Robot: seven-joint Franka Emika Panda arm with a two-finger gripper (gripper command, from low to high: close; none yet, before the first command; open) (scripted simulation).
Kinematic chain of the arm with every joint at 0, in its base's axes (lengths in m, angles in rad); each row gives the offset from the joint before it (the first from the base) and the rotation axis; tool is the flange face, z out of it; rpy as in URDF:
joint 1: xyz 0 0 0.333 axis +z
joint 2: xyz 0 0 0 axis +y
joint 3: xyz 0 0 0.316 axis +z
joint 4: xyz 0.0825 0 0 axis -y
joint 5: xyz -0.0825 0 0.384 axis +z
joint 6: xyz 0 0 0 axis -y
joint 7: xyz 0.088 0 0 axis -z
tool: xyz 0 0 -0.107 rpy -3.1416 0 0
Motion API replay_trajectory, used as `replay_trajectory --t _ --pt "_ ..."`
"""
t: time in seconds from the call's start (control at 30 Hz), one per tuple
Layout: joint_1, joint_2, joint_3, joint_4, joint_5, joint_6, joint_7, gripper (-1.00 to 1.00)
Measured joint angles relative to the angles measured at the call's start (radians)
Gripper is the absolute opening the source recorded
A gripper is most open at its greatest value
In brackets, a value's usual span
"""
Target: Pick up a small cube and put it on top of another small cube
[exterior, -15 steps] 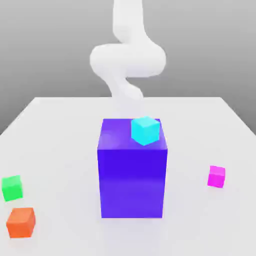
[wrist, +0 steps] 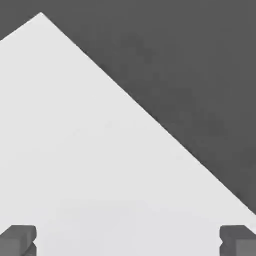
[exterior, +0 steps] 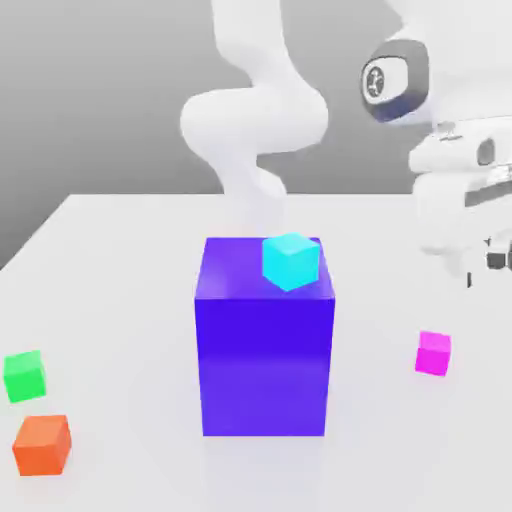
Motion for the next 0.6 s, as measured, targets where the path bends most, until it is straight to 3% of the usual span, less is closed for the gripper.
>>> replay_trajectory --t 0.17,0.37,0.4,0.6 --pt "0.115 0.185 0.071 -0.105 -0.053 0.125 -0.036 0.00" --pt "0.274 0.404 -0.136 -0.075 -0.271 0.291 0.117 0.00" --pt "0.310 0.439 -0.178 -0.068 -0.294 0.319 0.135 -1.00" --pt "0.324 0.457 -0.196 -0.064 -0.314 0.333 0.150 -1.00"
